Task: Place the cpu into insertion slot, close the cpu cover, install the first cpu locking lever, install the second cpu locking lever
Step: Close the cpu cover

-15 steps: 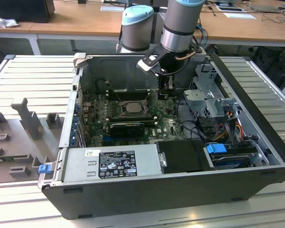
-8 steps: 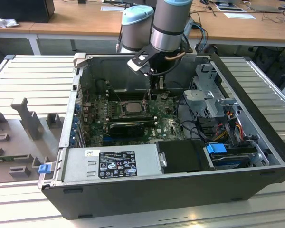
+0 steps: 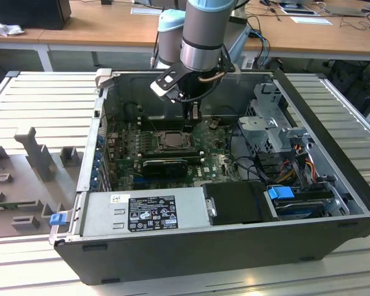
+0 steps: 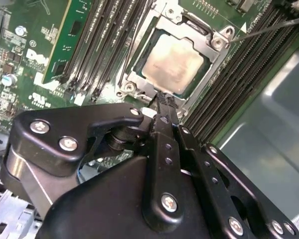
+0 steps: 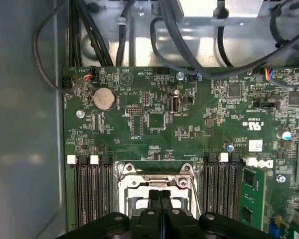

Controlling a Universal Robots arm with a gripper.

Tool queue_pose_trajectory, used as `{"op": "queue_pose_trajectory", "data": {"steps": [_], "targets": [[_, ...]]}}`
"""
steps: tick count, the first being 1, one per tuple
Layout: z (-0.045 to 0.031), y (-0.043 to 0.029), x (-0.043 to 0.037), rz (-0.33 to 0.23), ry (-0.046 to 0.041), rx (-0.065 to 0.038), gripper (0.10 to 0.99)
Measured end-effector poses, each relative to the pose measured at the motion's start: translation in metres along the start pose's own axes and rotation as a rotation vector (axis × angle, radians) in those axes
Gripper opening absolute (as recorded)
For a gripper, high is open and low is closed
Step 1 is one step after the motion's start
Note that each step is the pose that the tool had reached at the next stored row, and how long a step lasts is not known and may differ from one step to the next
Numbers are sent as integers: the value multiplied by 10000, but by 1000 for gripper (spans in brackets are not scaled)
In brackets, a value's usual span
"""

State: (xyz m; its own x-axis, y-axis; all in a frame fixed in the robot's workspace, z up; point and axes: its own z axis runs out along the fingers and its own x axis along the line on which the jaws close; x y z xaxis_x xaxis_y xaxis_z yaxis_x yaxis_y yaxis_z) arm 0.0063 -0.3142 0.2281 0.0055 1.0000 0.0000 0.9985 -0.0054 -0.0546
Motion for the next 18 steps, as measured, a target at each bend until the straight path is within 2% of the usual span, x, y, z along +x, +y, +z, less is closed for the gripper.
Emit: {"op": "queue_pose_trajectory", "data": {"steps": [1, 3, 6, 8, 10, 18], "targets": [[30, -9, 0, -1, 1, -2, 106], [42, -36, 0, -1, 0, -1, 106], [56, -129, -1, -59, 1, -6, 106], [60, -151, 0, -83, 4, -119, 106], [66, -203, -1, -132, 1, -267, 106], [76, -372, -2, -144, 1, -279, 106]]}}
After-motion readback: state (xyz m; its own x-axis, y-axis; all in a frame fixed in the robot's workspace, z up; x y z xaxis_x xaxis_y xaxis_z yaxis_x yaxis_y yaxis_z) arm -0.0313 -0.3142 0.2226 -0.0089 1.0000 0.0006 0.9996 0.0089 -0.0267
